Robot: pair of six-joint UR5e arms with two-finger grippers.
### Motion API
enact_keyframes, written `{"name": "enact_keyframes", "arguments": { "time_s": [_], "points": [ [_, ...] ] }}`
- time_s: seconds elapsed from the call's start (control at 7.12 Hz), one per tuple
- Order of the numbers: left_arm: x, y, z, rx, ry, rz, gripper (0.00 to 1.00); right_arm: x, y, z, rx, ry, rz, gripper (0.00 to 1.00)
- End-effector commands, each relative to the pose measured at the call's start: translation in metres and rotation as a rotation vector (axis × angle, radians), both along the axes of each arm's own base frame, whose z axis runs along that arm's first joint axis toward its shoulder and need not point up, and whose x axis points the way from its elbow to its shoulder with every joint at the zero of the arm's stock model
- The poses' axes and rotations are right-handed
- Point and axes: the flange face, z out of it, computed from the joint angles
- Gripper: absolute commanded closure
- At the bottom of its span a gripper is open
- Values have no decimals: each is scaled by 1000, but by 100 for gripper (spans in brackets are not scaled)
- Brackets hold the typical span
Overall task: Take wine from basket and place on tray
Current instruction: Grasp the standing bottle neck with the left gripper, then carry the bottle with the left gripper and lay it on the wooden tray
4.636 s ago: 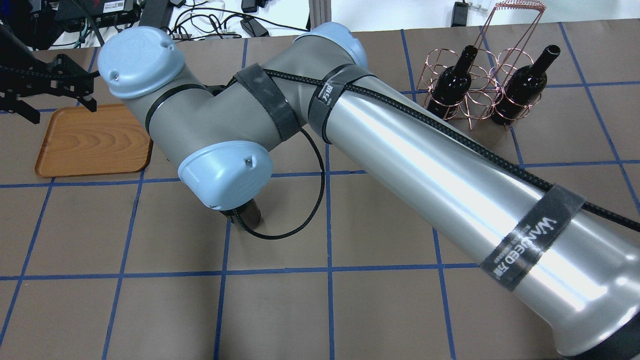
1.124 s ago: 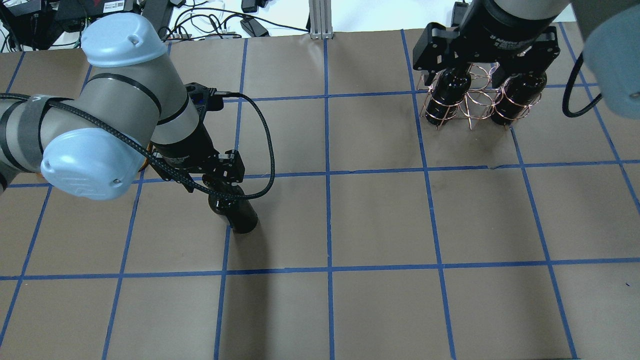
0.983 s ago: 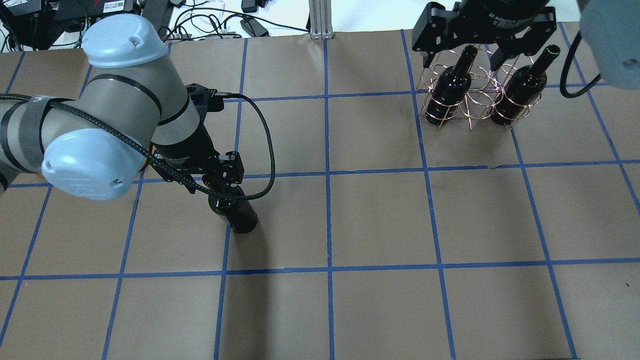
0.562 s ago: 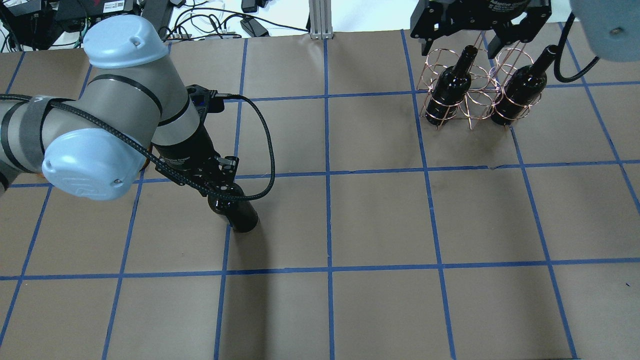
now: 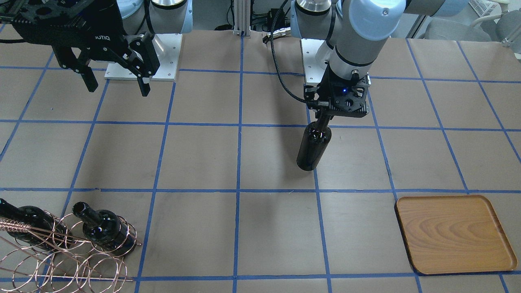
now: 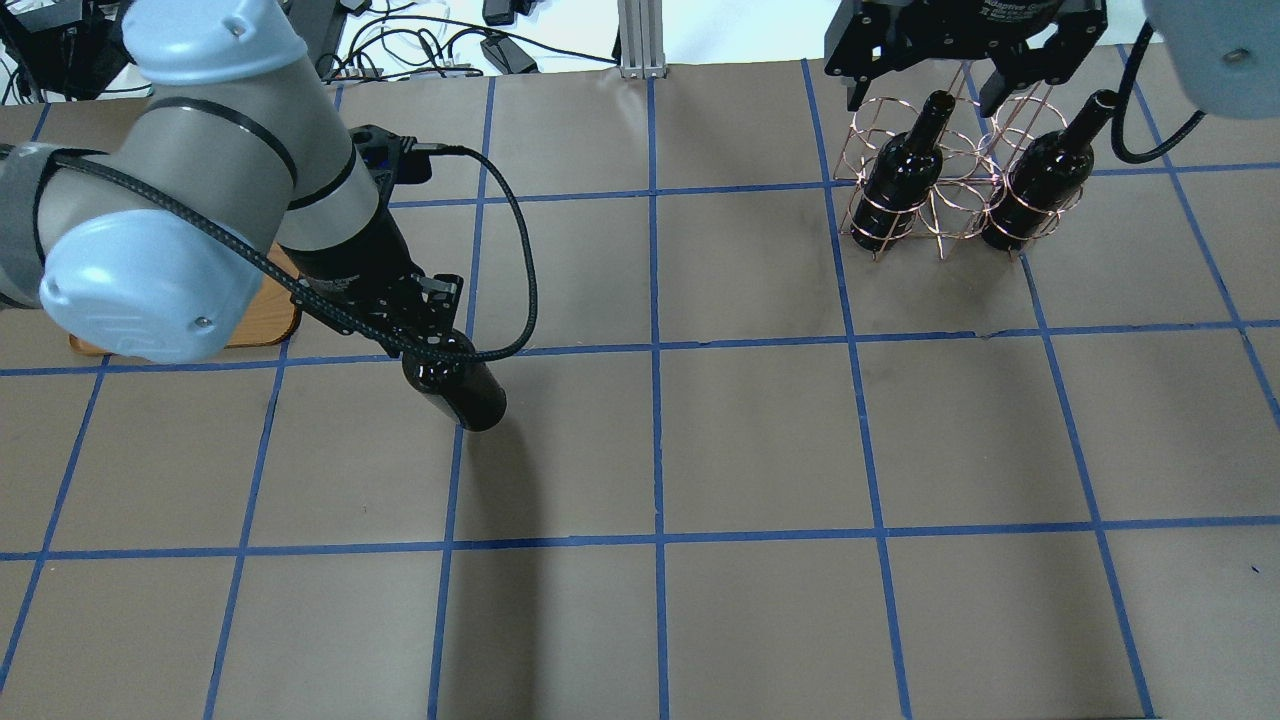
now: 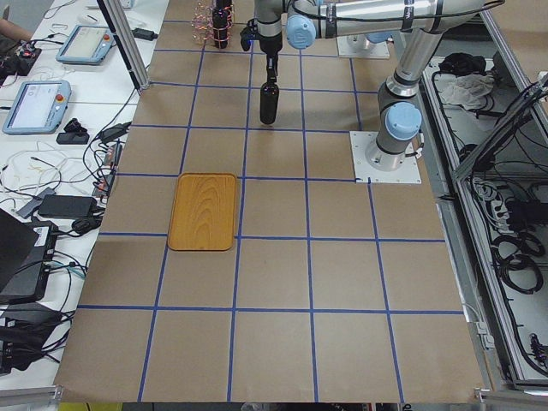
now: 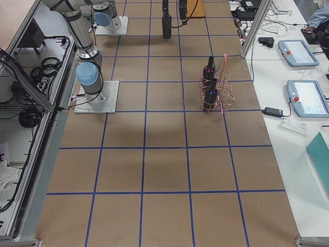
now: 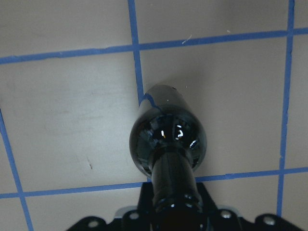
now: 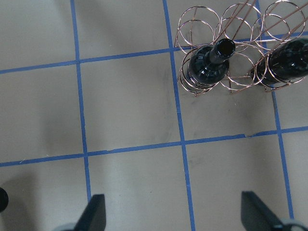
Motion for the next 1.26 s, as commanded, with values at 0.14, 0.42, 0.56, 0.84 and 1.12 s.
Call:
{"name": "enact_keyframes", "arguments": {
  "time_s": [0.14,0.42,0.56,0.84,1.12],
  "points": [
    [68,-69,42,-31,-4,56,100,2,2,0,2,-2,4,0],
    [154,-107,56,-43,-2,40,100,2,4,2,1,-4,5,0],
    [191,-122,56,-47,-2,64,100,3,4,1,2,-4,6,0],
    [271,-141,47,-35,9,59,100,3,5,2,1,-4,8,0],
    [329,-160,45,-41,-17,23,100,4,6,1,4,-3,9,0]
  ]
}}
